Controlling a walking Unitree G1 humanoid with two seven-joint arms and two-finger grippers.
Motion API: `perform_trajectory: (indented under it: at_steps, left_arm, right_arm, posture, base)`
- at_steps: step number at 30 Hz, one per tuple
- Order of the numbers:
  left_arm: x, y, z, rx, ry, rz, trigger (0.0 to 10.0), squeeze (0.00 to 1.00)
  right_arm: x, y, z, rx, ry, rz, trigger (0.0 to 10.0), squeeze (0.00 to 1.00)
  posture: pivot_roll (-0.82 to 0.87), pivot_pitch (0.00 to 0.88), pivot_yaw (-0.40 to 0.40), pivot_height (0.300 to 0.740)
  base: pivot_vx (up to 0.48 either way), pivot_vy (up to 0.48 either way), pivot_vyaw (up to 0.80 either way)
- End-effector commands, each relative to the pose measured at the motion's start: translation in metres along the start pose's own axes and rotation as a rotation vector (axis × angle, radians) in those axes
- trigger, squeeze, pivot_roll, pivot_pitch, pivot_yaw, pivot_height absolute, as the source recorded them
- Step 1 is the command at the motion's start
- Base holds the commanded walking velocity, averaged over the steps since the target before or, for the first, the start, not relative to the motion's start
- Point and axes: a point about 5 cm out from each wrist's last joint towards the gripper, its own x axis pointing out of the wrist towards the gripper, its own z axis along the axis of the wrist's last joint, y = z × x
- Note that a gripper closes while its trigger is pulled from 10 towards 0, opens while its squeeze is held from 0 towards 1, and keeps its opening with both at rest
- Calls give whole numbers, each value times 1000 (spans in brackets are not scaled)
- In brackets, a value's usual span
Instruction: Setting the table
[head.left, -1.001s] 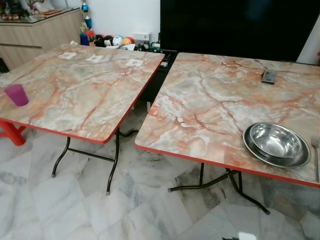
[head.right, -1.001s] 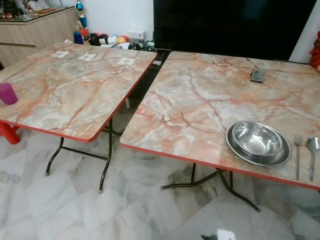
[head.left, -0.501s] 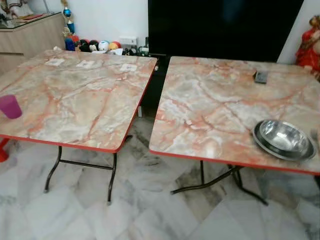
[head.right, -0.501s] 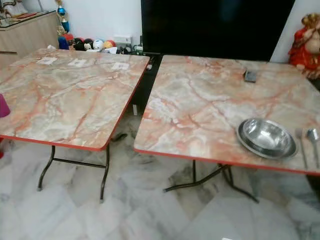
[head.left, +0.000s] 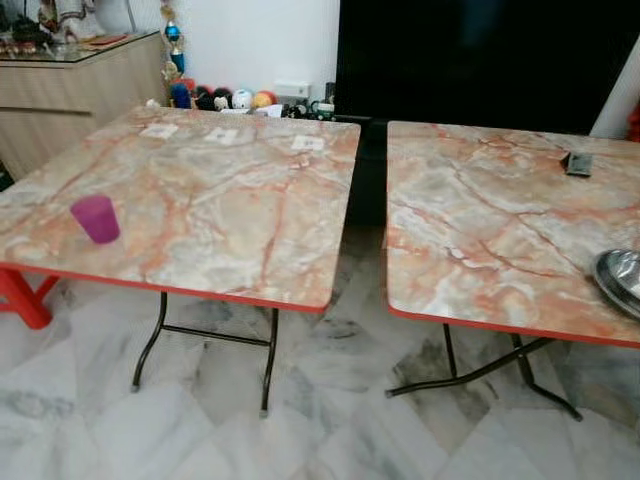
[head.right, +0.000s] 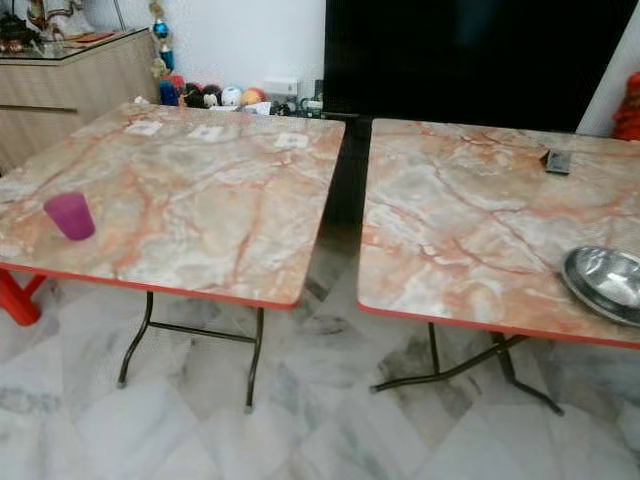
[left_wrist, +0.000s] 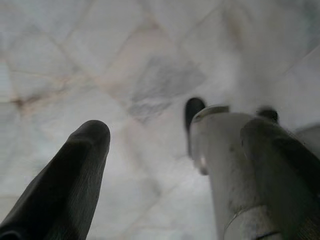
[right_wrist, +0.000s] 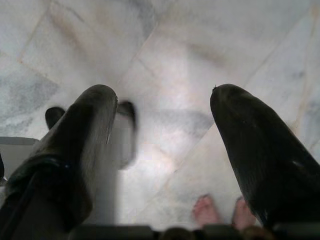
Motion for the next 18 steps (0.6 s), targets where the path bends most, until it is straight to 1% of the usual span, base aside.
perform_trajectory:
  at_steps: [1, 18]
  left_arm:
    - [-2, -3, -12, -10, 46, -4, 10000, 0]
    - [-2, -2, -12, -11, 47, -3, 10000, 0]
  right_arm:
    - [-1, -3, -2, 9, 1, -10, 10000, 0]
    - [0, -1, 0, 0, 1, -4, 10000, 0]
  posture:
    - [-2, 0, -6, 740]
    - [0, 0, 1, 740]
  base:
    - [0, 480, 0]
    - [0, 480, 0]
